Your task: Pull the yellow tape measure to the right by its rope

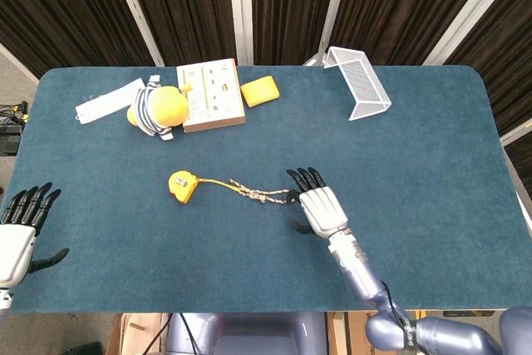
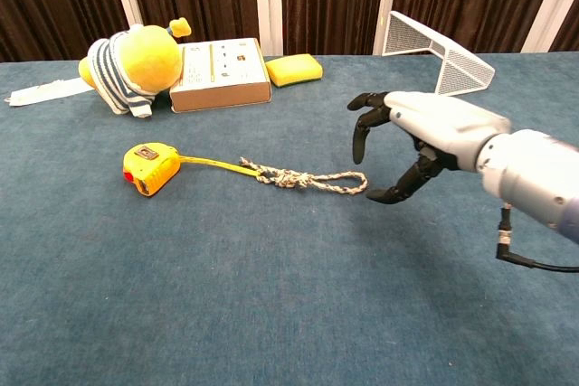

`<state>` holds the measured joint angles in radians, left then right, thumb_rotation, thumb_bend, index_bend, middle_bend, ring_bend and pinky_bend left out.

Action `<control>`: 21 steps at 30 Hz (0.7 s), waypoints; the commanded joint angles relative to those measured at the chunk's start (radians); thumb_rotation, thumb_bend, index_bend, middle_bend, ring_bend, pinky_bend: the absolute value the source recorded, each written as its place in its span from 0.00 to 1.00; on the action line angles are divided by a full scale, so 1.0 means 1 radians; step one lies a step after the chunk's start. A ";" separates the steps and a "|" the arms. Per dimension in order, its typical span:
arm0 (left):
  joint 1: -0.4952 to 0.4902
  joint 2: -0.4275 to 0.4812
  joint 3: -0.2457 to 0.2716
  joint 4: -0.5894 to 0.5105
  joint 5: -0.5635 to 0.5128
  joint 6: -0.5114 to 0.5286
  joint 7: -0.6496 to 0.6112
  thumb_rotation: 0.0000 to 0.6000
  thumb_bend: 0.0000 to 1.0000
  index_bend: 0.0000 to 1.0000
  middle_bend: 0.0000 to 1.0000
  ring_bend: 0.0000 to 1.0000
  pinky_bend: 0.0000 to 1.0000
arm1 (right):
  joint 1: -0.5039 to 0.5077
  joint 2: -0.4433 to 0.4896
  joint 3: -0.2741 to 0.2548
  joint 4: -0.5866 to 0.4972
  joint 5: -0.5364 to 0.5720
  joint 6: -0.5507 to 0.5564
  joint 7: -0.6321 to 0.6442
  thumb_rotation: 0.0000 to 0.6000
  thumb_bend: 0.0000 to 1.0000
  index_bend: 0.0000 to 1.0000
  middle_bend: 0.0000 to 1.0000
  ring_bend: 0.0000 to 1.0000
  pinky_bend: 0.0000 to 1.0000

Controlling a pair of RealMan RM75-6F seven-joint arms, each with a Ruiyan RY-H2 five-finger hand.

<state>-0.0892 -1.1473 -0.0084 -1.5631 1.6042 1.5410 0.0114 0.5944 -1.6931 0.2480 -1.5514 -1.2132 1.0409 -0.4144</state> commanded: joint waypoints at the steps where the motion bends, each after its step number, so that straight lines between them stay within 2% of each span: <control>1: 0.000 0.000 0.001 0.000 0.001 0.000 -0.002 1.00 0.00 0.00 0.00 0.00 0.00 | 0.028 -0.048 0.015 0.050 0.043 -0.009 -0.022 1.00 0.28 0.50 0.12 0.00 0.00; 11: -0.004 0.002 -0.002 0.000 -0.012 -0.013 -0.012 1.00 0.00 0.00 0.00 0.00 0.00 | 0.060 -0.098 0.049 0.159 0.144 -0.021 -0.021 1.00 0.32 0.50 0.12 0.00 0.00; 21: -0.012 -0.001 -0.002 -0.007 -0.019 -0.031 -0.006 1.00 0.00 0.00 0.00 0.00 0.00 | 0.068 -0.130 0.039 0.210 0.161 -0.012 0.021 1.00 0.32 0.50 0.12 0.00 0.00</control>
<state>-0.1011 -1.1482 -0.0105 -1.5700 1.5857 1.5101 0.0057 0.6604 -1.8197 0.2884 -1.3450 -1.0519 1.0280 -0.3968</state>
